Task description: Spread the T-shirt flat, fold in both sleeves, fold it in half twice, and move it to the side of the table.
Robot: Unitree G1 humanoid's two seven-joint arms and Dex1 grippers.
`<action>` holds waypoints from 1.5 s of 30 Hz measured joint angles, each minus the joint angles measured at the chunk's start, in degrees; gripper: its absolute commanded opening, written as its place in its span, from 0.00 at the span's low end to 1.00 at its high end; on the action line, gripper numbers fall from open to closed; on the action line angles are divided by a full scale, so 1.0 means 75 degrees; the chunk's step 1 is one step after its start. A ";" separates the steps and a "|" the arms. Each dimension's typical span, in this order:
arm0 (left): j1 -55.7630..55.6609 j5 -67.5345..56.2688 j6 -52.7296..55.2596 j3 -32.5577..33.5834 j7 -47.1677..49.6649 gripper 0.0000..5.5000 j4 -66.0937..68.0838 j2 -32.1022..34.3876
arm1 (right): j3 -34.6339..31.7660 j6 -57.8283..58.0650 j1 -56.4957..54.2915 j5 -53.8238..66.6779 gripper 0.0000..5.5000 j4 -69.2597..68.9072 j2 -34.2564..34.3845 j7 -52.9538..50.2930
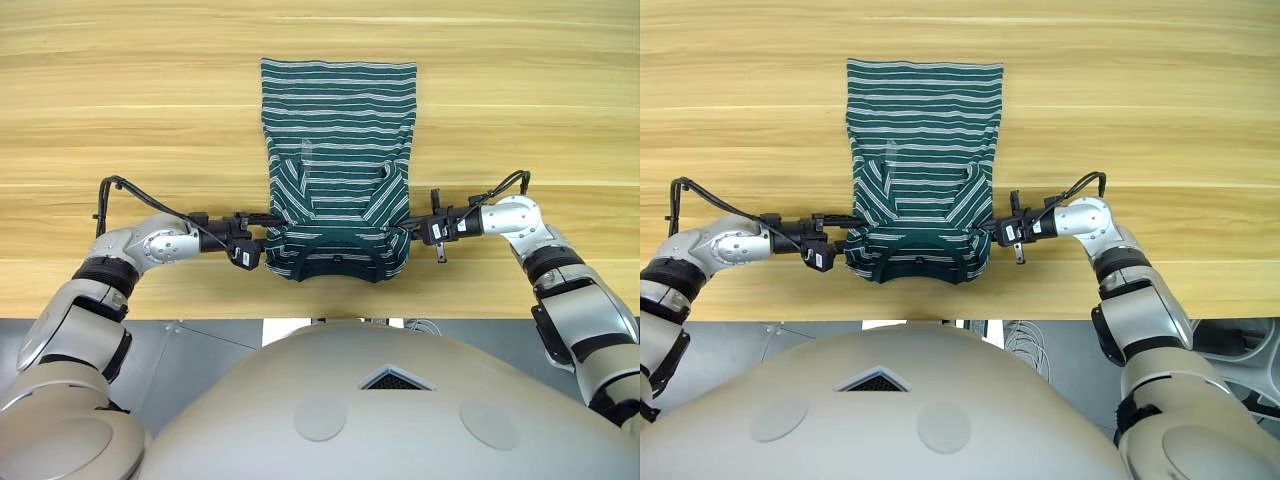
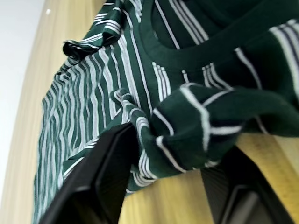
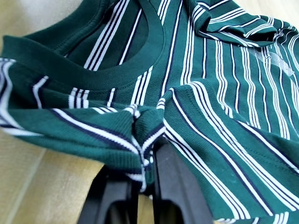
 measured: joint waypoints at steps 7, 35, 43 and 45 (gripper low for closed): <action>0.0174 -0.0434 0.0020 -0.0162 -0.0473 0.04 0.0012 0.0006 | -0.0020 -0.0020 0.0000 0.0056 0.04 0.0001 0.0029 0.0004; 0.0098 -0.7943 0.6728 0.1733 -0.6425 0.00 -0.4207 0.0339 | 0.0683 0.5715 -0.0313 0.6640 0.03 -0.3726 -0.2114 0.3905; -0.3678 -0.7425 0.7546 0.2727 -0.7094 0.00 0.1222 -0.1721 | 0.0445 0.7189 -0.3102 0.5953 0.03 -0.0014 -0.0733 0.3908; -0.4151 -0.7062 0.7594 0.2945 -0.6864 0.00 0.2549 -0.2220 | 0.0241 0.7281 -0.3466 0.5336 0.03 0.1077 -0.0186 0.3905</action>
